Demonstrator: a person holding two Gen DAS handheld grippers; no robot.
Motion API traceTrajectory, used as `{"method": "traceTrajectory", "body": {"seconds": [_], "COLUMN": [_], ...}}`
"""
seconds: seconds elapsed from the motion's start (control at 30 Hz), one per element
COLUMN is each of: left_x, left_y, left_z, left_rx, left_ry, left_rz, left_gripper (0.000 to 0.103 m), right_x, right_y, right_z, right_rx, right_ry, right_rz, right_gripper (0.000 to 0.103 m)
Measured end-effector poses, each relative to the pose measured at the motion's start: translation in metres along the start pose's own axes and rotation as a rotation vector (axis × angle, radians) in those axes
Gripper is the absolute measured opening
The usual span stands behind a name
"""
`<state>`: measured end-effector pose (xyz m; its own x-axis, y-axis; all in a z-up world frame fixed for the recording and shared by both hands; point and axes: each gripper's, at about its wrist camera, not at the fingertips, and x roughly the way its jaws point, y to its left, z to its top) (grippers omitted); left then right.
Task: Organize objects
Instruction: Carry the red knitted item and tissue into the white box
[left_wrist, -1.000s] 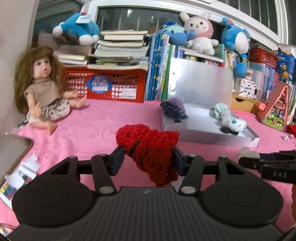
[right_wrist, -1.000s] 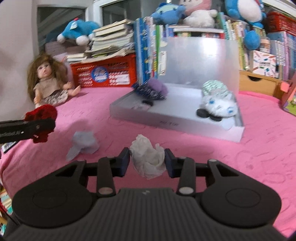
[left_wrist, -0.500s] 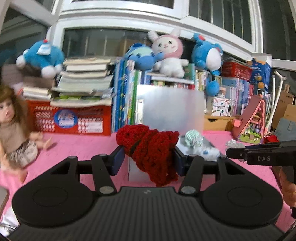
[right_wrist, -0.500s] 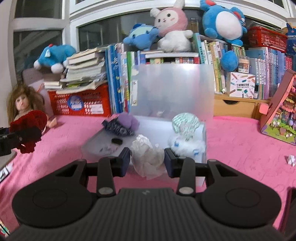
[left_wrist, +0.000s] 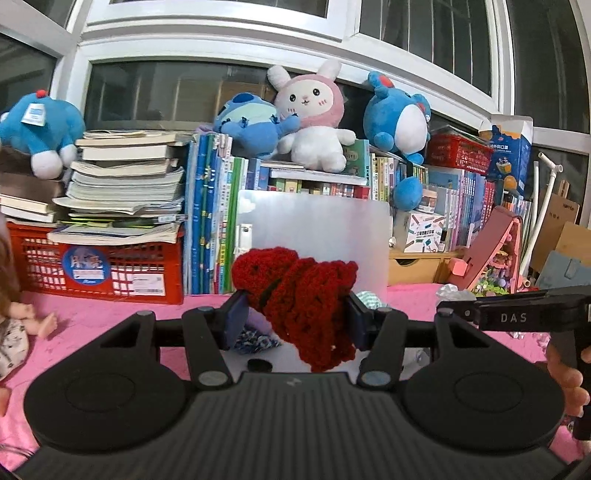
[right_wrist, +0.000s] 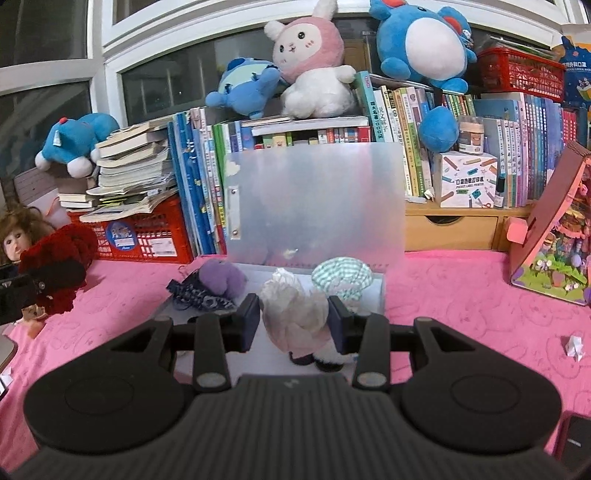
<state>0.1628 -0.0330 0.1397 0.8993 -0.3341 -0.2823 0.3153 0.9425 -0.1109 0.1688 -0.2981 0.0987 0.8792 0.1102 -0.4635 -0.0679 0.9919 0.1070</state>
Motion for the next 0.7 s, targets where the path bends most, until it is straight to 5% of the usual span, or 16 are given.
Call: {"method": "traceTrajectory", "body": {"seconds": [0.37, 0.7], "left_x": [0.08, 0.134], "left_y": [0.013, 0.012], "left_z": [0.013, -0.016], "left_rx": [-0.063, -0.059], "left_ry": [0.079, 0.174], "left_rz": [0.009, 0.033], "left_gripper": [0.061, 0.061], "right_x": [0.046, 0.09], "right_y": [-0.02, -0.016], "right_z": [0.021, 0.02], "right_rx": [0.056, 0.08], "right_ry": [0.067, 0.133], "right_rz": [0.0, 0.029], "right_gripper": [0.044, 0.044]}}
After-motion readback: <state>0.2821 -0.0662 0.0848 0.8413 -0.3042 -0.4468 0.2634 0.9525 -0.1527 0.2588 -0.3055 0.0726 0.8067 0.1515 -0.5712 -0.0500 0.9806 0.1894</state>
